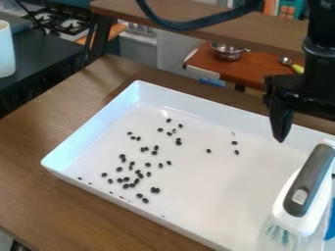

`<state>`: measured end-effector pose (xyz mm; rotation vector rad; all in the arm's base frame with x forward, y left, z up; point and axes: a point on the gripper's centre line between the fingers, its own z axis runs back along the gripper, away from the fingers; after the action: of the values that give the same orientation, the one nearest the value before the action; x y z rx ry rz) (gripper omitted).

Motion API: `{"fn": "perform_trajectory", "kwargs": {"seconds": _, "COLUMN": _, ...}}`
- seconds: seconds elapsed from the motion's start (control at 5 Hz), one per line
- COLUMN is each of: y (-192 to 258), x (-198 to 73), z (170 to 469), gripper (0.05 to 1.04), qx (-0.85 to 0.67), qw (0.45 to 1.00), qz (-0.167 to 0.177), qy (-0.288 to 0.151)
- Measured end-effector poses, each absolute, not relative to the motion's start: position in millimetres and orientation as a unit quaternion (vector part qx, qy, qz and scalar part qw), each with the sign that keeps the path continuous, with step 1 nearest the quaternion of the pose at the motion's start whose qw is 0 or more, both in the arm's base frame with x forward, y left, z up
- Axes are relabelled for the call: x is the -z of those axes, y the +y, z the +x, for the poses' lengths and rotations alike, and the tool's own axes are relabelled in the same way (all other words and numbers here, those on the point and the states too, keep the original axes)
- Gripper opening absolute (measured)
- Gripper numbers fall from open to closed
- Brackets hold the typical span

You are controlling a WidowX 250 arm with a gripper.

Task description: Sweep into pile

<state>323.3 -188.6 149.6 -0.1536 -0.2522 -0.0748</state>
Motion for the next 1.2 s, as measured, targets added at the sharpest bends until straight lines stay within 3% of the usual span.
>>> {"fn": "perform_trajectory", "kwargs": {"seconds": 1.2, "y": -191, "x": -111, "z": 332, "gripper": 0.999, "qx": 0.048, "qw": 0.996, "qz": -0.019, "qy": -0.071}}
